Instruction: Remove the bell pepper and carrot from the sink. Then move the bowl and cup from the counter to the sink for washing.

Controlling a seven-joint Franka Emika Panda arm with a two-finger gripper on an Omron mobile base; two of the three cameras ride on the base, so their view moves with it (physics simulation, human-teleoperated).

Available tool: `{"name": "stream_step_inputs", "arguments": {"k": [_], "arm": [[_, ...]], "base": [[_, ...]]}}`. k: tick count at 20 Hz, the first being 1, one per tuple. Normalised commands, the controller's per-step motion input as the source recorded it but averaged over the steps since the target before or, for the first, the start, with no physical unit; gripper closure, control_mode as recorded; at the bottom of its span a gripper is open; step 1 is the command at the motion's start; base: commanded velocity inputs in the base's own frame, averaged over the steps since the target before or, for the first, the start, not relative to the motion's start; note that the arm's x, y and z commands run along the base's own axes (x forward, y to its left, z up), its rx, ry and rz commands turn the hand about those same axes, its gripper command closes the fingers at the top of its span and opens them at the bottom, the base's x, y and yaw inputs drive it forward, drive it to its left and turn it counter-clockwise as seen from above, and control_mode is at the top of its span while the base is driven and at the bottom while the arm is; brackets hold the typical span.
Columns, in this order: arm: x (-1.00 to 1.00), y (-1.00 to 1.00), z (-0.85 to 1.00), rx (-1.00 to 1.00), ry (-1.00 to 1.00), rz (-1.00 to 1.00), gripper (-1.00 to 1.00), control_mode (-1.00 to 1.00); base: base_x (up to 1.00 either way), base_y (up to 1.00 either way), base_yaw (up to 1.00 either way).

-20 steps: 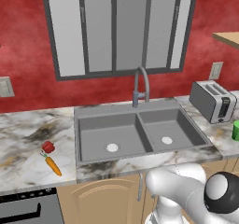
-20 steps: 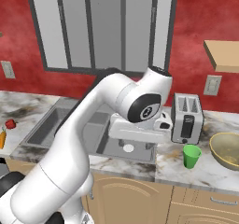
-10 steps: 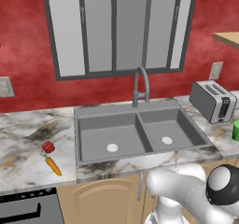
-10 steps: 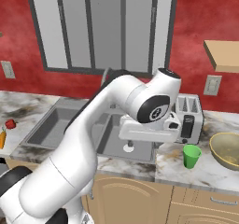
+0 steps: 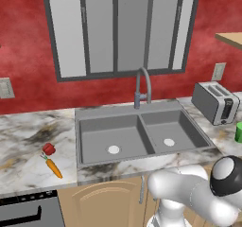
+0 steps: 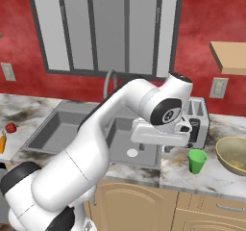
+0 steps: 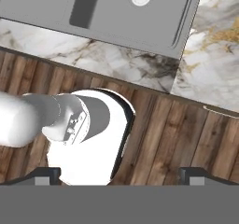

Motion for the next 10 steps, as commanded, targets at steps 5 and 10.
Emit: {"name": "stream_step_inputs", "arguments": {"k": [5,10], "arm": [[0.19,-0.2,-0.22,0.0,0.01,0.0,-1.0,-1.0],[0.19,-0.18,-0.18,-0.01,0.0,0.0,-1.0,-1.0]], "base": [[0.0,0.0,0.0],[0.0,0.0,0.0]]}}
